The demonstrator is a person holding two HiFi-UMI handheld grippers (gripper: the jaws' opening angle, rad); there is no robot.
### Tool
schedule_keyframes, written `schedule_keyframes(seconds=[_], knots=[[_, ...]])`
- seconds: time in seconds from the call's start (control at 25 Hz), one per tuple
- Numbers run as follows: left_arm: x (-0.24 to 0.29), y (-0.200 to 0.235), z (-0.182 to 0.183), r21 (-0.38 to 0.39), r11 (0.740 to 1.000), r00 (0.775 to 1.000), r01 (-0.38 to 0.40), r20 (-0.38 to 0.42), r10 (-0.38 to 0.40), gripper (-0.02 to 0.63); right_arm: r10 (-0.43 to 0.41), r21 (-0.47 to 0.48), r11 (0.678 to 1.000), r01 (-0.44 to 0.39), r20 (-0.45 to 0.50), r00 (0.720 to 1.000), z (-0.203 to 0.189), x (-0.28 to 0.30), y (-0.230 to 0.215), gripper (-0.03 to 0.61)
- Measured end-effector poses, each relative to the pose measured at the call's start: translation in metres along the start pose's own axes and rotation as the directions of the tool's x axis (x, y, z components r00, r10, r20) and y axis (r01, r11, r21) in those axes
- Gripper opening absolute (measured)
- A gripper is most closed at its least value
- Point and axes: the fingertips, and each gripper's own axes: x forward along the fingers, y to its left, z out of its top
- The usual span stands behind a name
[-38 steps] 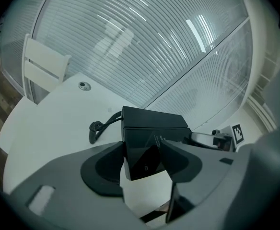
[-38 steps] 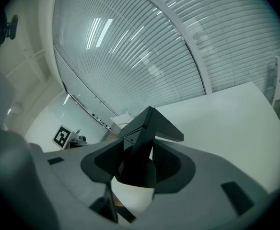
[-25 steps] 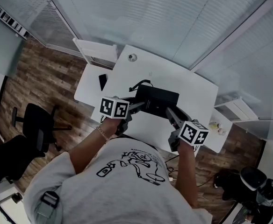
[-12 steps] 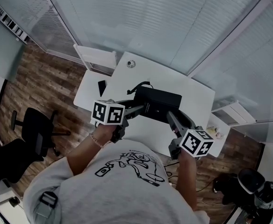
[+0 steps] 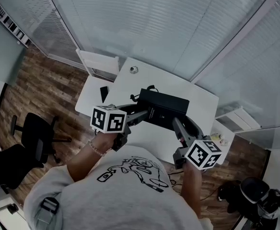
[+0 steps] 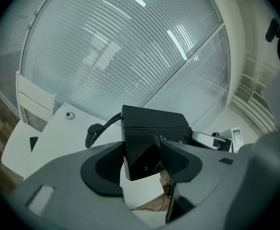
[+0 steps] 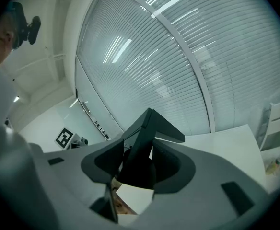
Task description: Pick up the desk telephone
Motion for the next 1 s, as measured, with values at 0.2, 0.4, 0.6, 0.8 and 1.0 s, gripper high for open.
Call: schedule_keyframes(seconds=[0.2,0.4,0.6,0.8,1.0], knots=[[0.002,-0.001,0.003,0.009,1.0,1.0,-0.005,0.0,0.005,0.233,0.004,0.008,1.0,-0.004,0.007,1.0,0.002,0.001,-0.003,0.176],[-0.001,0.0,-0.002,0.001,1.0,1.0,0.003,-0.001,-0.003,0.233,-0.001,-0.001,1.0,0.001,0.01,1.0,-0.001,-0.002,0.002,0.176],[0.006,0.001,0.003,-0.005,1.0,1.0,0.006,-0.006,-0.006,0.233,-0.007,0.006,1.0,0.007,0.004,1.0,0.003,0.003,-0.005,0.176],[0.009,0.002,0.001,-0.006,1.0,1.0,0.008,-0.007,-0.008,0.233,-0.009,0.003,1.0,0.009,0.008,1.0,0.002,0.002,-0.008,0.176],[0.008,0.005,-0.007,-0.006,1.0,1.0,0.006,-0.01,-0.006,0.233,-0.013,0.006,1.0,0.013,0.006,1.0,-0.006,0.001,-0.006,0.176]])
